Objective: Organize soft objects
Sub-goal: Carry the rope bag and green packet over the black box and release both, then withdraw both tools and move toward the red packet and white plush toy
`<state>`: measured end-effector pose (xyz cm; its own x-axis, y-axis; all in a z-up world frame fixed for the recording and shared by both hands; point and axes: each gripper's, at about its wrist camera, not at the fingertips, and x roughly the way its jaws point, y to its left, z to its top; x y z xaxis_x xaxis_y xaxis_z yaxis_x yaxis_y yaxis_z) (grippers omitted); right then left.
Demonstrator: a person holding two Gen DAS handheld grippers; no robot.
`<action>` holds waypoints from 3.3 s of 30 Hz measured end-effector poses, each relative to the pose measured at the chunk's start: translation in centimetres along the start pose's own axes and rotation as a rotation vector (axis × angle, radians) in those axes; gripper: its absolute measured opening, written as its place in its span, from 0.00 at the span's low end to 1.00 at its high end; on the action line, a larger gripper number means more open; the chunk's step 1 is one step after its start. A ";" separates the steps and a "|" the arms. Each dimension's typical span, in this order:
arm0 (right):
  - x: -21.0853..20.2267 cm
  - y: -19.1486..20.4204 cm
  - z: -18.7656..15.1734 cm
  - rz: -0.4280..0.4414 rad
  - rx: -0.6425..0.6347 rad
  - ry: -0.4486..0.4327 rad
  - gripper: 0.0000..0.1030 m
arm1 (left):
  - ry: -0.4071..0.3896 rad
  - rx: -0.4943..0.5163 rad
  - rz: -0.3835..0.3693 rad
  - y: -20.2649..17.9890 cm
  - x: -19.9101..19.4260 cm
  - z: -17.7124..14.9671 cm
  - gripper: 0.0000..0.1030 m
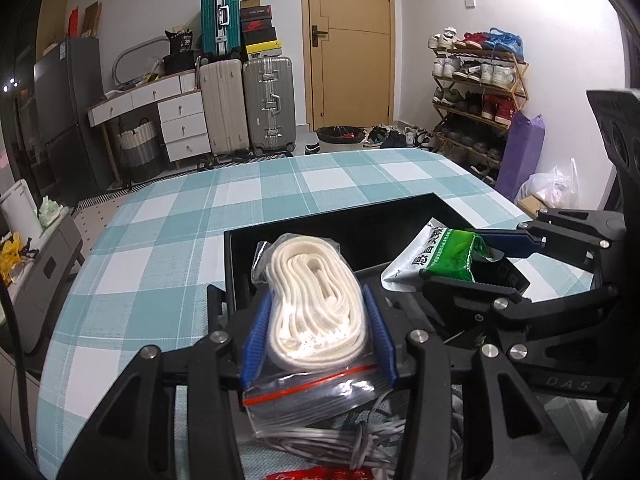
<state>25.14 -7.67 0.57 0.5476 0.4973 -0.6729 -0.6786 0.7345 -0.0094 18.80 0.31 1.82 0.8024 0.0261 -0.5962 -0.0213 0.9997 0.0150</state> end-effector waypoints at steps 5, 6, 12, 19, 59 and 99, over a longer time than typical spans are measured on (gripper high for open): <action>0.0 0.2 0.0 -0.008 0.020 0.024 0.46 | 0.002 0.007 0.002 0.1 0.0 0.0 0.45; 0.0 0.2 0.0 -0.009 0.028 0.029 0.46 | 0.003 0.006 0.006 0.1 0.0 0.0 0.45; -0.2 0.5 -0.1 -0.016 0.056 0.059 0.46 | 0.006 0.010 0.008 0.2 -0.1 0.0 0.45; -0.9 0.8 -0.7 -0.031 0.038 0.018 0.51 | 0.014 0.009 -0.016 0.1 -0.3 -0.1 0.47; -11.4 -1.3 -7.3 0.000 0.229 -0.088 0.99 | -0.040 -0.030 0.013 1.2 -9.3 -6.5 1.00; -5.6 -2.5 -10.4 -0.077 0.175 0.148 0.99 | -0.012 -0.067 0.032 2.6 -8.5 -7.8 1.00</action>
<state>18.69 -17.06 -3.30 0.5079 0.3730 -0.7764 -0.5351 0.8430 0.0549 7.25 2.69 0.66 0.8079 0.0586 -0.5864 -0.0869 0.9960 -0.0201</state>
